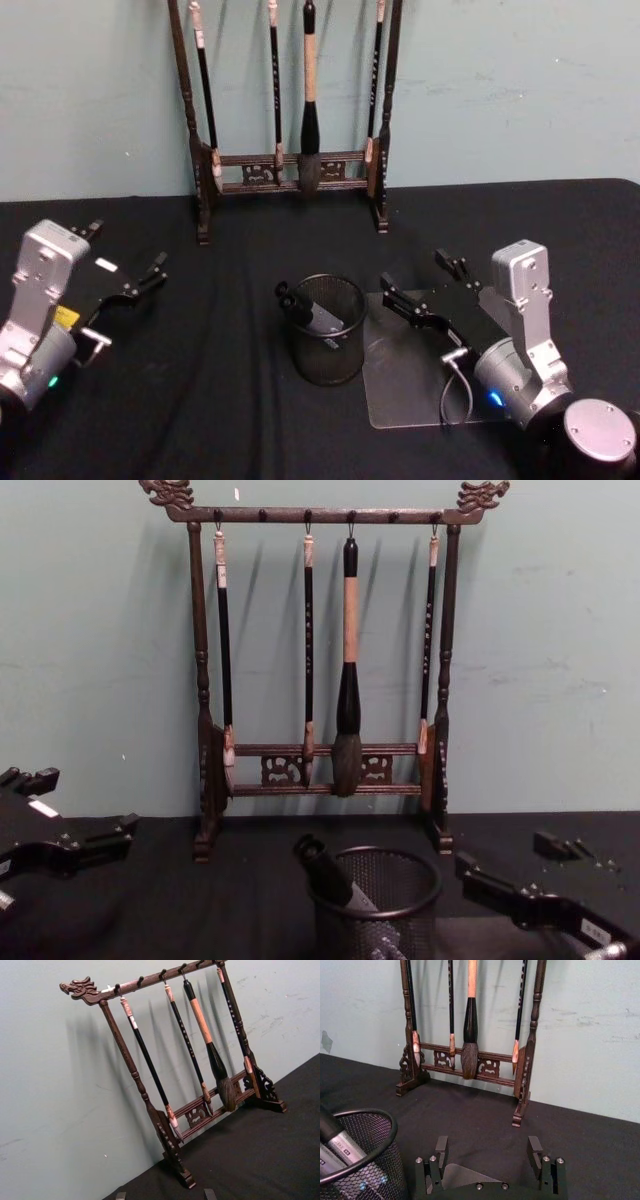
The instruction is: Pick up the water-based marker from the table and place it into the pen holder.
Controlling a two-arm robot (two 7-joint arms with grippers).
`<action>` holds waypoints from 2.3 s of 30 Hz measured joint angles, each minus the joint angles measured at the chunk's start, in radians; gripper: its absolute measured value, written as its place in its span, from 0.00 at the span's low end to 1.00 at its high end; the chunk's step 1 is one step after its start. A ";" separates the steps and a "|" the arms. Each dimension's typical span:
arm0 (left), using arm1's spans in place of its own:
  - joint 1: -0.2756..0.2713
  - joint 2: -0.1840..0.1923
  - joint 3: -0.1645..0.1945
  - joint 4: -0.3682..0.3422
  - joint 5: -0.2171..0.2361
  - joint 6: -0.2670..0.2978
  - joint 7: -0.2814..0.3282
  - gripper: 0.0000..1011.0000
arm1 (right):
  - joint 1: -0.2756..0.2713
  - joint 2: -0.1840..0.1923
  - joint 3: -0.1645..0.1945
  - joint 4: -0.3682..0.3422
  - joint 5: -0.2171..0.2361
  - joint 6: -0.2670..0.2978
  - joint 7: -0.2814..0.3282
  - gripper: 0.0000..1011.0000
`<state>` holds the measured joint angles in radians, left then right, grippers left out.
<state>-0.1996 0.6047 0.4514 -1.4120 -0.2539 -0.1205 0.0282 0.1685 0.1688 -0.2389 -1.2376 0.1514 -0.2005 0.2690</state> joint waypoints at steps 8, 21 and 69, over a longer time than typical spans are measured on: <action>0.000 0.000 0.000 0.000 0.000 0.000 0.000 1.00 | 0.007 -0.007 0.005 0.029 -0.001 0.001 0.001 0.99; 0.000 0.000 0.000 0.000 0.000 0.000 0.000 1.00 | 0.010 -0.008 0.007 0.038 0.000 -0.001 0.004 0.99; 0.000 0.000 0.000 0.000 0.000 0.000 0.000 1.00 | 0.009 -0.008 0.006 0.036 0.000 0.000 0.003 0.99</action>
<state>-0.1995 0.6047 0.4513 -1.4120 -0.2539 -0.1205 0.0283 0.1771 0.1612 -0.2330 -1.2019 0.1512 -0.2002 0.2718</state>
